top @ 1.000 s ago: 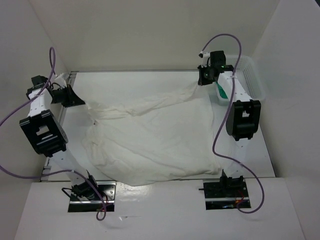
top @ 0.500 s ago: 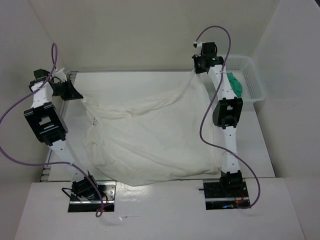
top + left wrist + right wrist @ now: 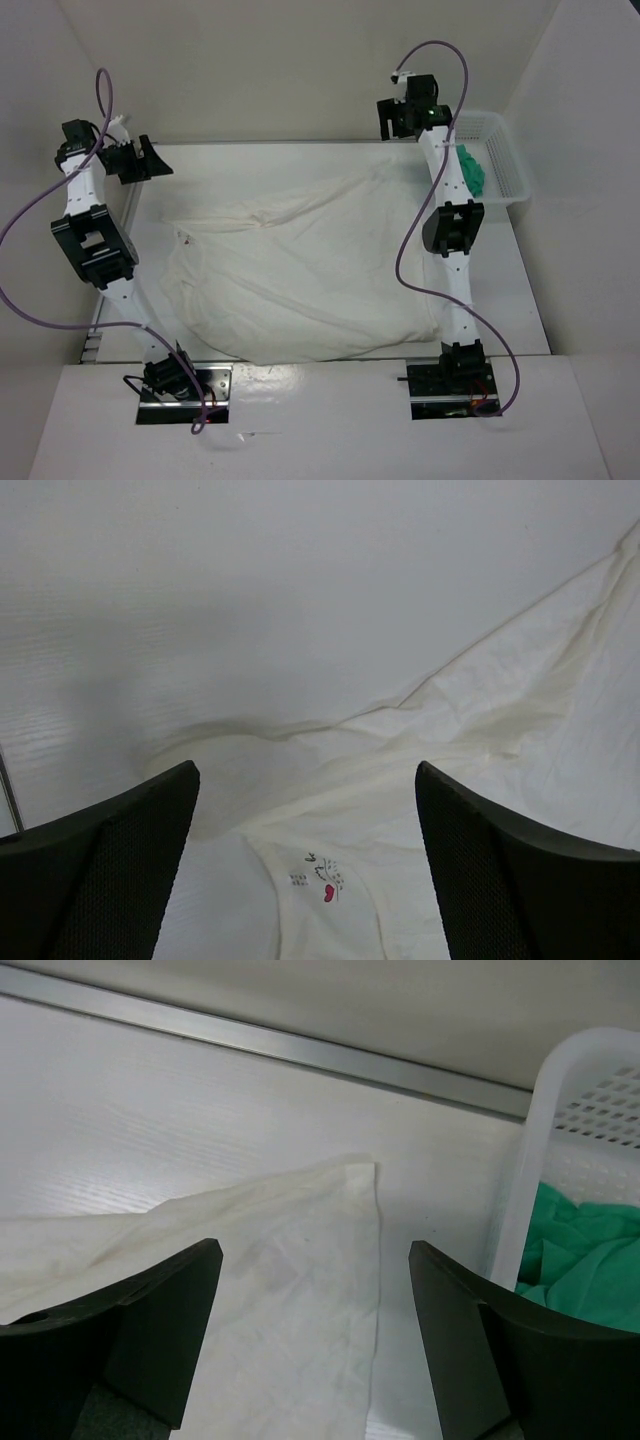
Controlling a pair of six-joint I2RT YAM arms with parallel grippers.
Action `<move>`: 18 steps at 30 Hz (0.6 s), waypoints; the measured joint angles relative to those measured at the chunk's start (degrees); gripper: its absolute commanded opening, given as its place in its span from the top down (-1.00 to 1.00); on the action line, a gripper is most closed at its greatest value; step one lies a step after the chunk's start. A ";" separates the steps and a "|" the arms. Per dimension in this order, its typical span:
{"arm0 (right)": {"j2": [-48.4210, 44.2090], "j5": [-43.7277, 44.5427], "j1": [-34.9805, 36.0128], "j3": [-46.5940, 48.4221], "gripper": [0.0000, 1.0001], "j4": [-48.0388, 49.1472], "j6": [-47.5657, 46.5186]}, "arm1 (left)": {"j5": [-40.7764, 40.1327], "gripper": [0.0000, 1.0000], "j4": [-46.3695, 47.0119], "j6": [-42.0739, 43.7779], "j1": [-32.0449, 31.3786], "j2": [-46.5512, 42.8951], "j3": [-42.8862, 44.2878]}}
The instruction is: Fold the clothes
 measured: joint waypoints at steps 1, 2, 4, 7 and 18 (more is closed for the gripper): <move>-0.13 -0.59 0.17 0.48 -0.68 -0.55 -0.02 | -0.09 -0.91 0.17 -0.15 0.04 -0.48 -0.26; -0.37 -1.53 0.52 0.66 -0.68 -1.16 -0.33 | -0.13 -0.93 0.13 -0.35 0.17 -1.18 -0.59; -1.09 -3.28 1.92 0.74 -0.65 -3.15 -2.45 | -0.09 -0.93 0.39 -1.44 0.55 -4.24 -2.56; -1.36 -3.72 7.61 3.02 -0.63 -8.76 -8.33 | 0.07 -0.96 0.74 -3.41 2.43 -12.24 -7.32; 6.78 -8.11 36.17 14.97 -0.60 -19.91 -21.22 | -6.01 -1.00 2.84 -5.95 11.52 -57.55 -35.91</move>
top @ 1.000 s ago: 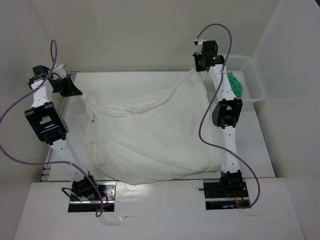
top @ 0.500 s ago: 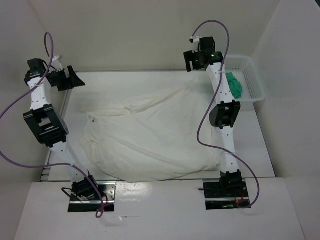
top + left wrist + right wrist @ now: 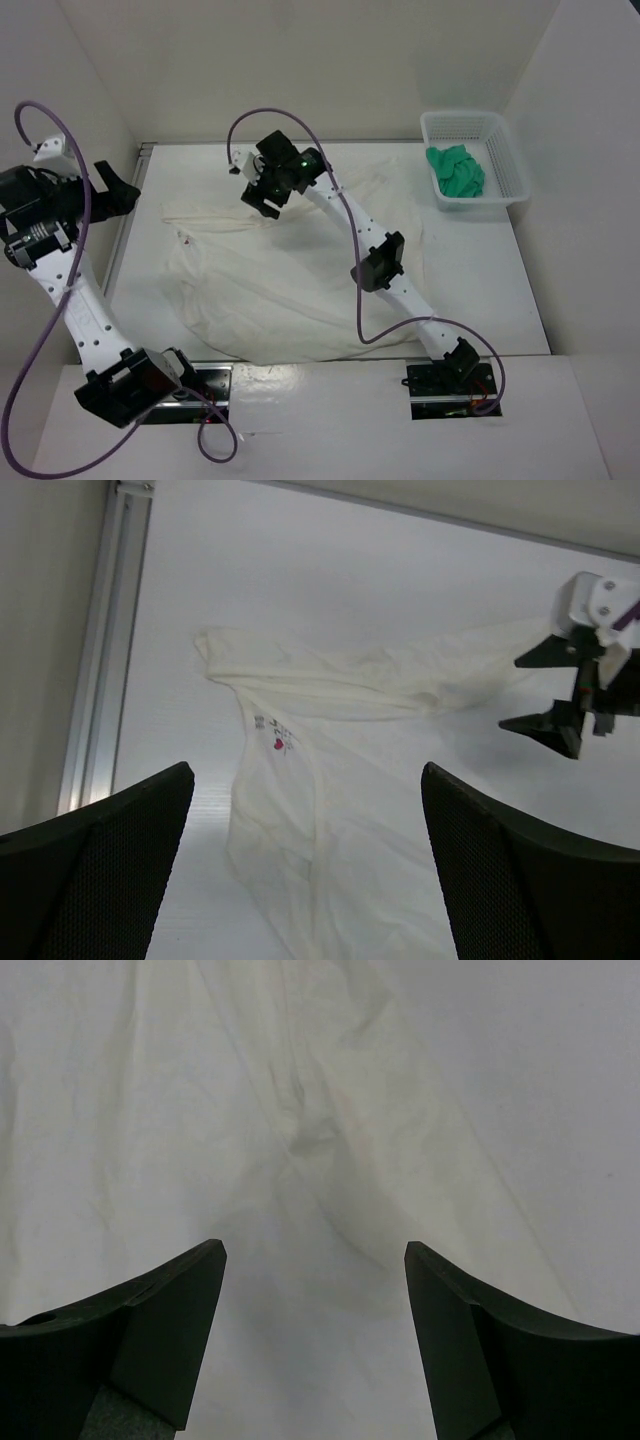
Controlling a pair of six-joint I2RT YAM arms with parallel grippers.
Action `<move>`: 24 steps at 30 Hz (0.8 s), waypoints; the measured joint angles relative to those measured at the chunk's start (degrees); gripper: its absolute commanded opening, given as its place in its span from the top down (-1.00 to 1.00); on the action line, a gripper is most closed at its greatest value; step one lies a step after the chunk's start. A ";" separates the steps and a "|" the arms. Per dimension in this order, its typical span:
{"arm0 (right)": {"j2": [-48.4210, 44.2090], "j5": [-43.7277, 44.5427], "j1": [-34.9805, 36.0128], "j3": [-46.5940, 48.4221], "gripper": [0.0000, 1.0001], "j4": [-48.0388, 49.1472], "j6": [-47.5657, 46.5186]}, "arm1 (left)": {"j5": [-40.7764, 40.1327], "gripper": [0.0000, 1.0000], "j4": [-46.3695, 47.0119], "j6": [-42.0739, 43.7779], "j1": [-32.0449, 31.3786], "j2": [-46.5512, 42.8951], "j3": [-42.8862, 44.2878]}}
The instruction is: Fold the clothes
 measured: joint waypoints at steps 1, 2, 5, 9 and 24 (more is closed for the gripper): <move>0.96 -0.09 0.33 0.00 -0.60 -0.22 -0.44 | 0.50 -1.00 -0.72 0.24 -0.15 -1.55 -1.49; 2.10 0.13 0.44 0.00 -0.60 -0.48 -0.92 | 1.14 -1.00 -1.33 0.50 -0.13 -2.43 -3.10; 5.11 0.92 -0.07 0.00 -0.60 -1.25 -1.95 | 2.27 -1.00 -2.03 1.64 0.39 -1.90 -7.48; 7.80 1.46 -0.61 -0.02 -0.58 -1.64 -2.95 | 2.27 -1.00 -3.06 1.88 0.76 -0.94 -12.79; 10.21 1.79 -0.90 -0.02 -0.16 -0.09 -3.52 | 2.51 -1.00 -1.03 3.15 0.76 -3.32 -14.25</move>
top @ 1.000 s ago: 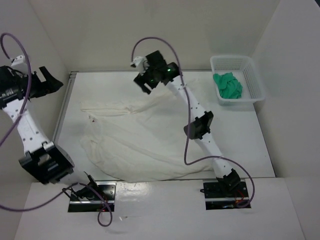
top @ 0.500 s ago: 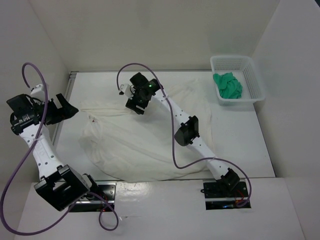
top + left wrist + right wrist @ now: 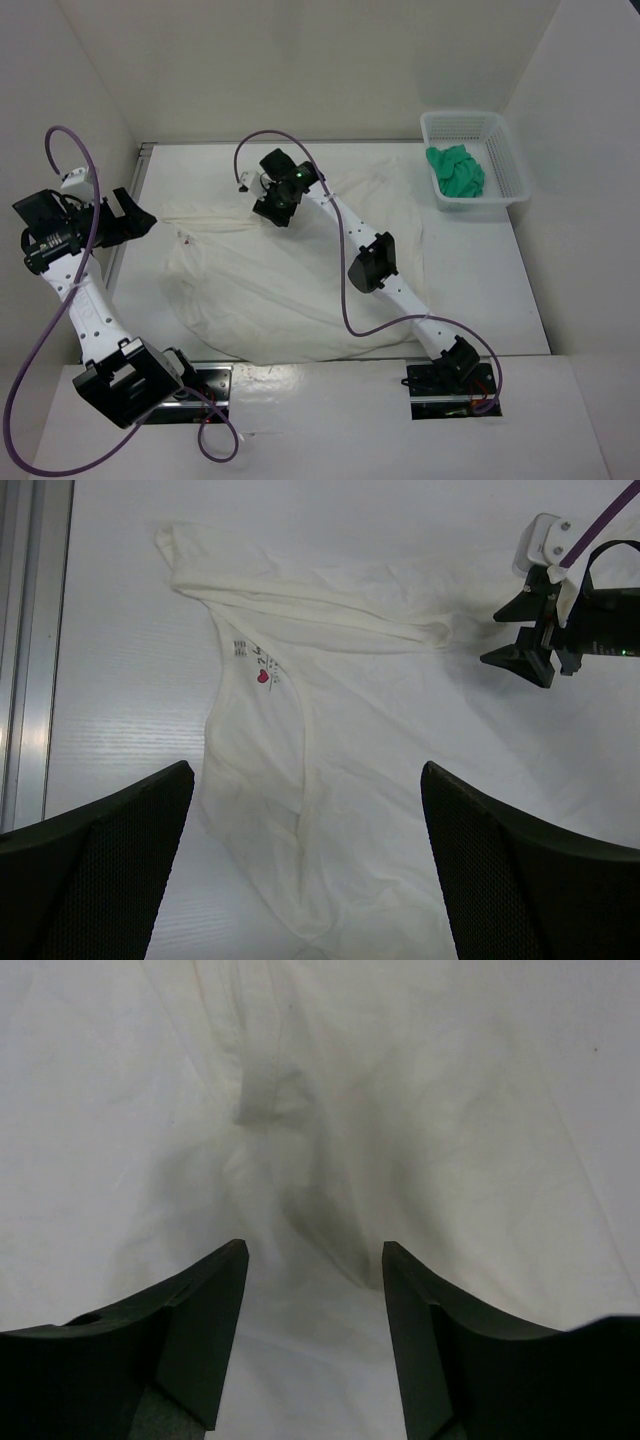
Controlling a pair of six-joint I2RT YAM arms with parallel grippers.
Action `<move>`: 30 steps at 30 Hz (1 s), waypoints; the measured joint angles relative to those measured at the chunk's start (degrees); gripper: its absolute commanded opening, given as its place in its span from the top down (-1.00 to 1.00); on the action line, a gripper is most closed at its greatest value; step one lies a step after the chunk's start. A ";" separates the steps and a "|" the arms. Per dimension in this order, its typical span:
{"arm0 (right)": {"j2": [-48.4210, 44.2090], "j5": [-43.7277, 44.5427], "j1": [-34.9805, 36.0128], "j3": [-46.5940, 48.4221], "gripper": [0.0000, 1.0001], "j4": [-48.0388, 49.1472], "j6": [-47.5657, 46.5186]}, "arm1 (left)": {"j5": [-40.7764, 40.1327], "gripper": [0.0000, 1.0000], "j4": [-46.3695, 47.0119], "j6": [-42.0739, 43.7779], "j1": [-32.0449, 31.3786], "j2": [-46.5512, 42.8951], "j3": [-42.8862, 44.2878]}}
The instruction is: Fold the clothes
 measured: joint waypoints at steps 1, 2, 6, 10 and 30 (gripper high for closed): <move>0.00 0.02 0.00 0.00 -0.08 0.33 -0.07 | 0.00 -1.00 0.02 0.04 0.00 0.00 0.00; 0.00 0.11 0.02 0.00 -0.01 0.79 0.17 | 0.00 -1.00 0.09 0.09 0.00 -0.02 0.00; 0.09 0.70 0.09 0.00 0.34 2.38 0.63 | 0.00 -1.00 0.59 0.20 0.00 -0.02 -0.48; 0.50 1.51 0.09 0.02 0.63 4.26 1.18 | 0.00 -1.00 0.68 0.17 0.00 -0.02 -0.76; 3.08 21.97 -2.01 0.02 0.95 27.19 5.40 | 0.48 -1.00 1.25 1.42 0.00 -0.66 -1.62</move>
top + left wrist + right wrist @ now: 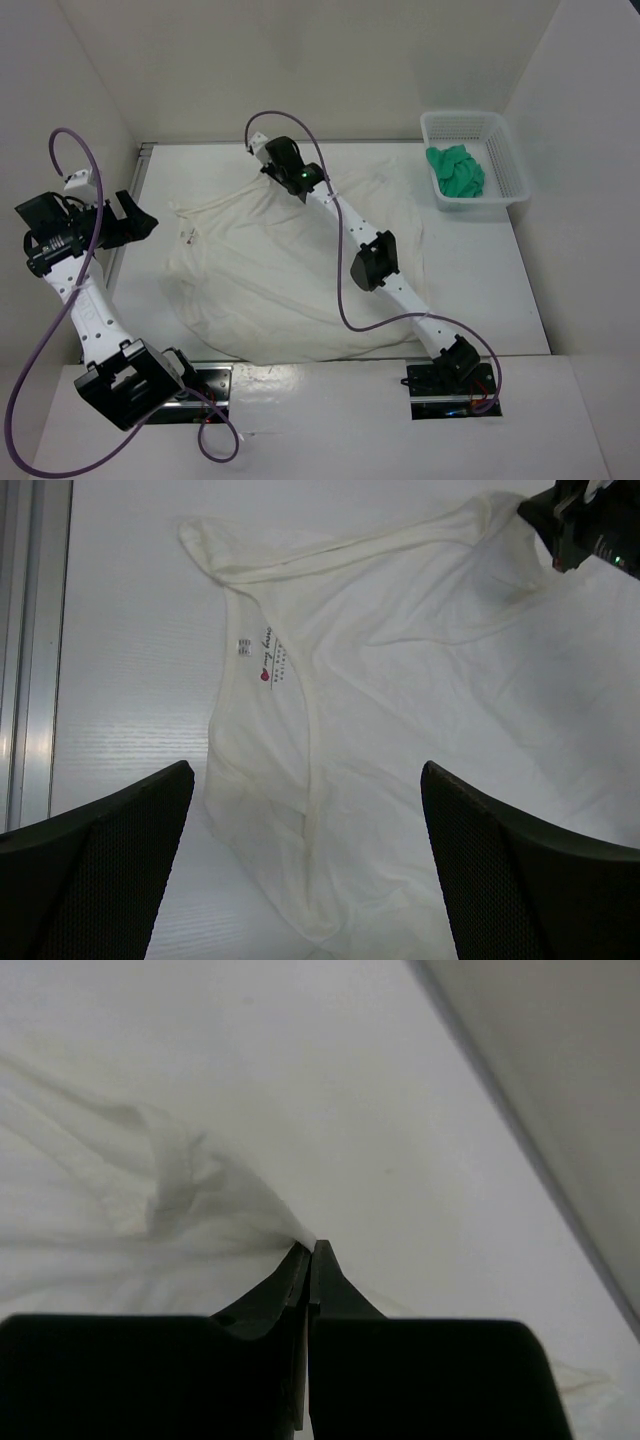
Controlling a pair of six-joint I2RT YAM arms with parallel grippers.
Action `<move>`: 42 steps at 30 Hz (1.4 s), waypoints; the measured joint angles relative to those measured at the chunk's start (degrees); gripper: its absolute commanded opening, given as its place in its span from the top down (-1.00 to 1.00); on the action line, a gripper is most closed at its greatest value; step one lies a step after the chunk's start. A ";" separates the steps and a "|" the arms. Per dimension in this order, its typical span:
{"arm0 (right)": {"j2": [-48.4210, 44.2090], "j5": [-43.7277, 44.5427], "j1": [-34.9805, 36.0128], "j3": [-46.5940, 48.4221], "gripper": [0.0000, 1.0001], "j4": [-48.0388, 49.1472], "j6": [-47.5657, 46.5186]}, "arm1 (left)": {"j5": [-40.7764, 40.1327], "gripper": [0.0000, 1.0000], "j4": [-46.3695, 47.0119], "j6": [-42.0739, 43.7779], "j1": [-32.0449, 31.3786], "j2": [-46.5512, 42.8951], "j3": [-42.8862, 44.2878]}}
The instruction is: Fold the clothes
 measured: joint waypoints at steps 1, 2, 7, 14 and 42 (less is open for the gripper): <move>0.00 1.36 -0.48 0.00 0.95 1.81 -0.22 | 0.02 -1.00 0.00 0.04 0.00 -0.07 0.00; 0.00 2.84 -1.03 0.00 0.84 3.89 -0.59 | 0.04 -1.00 0.07 0.07 0.00 -0.22 -0.11; 0.37 9.40 -3.34 0.00 -0.20 13.90 -2.19 | 0.37 -1.00 0.20 0.13 0.00 -0.76 -0.31; 2.54 13.99 -5.18 0.00 -0.76 22.23 -3.02 | 0.68 -1.00 0.39 0.26 0.00 -1.40 -1.03; -27.65 -11.43 -15.02 -11.08 -0.97 -12.70 21.62 | -12.66 -1.00 -10.69 10.36 -24.74 16.22 10.10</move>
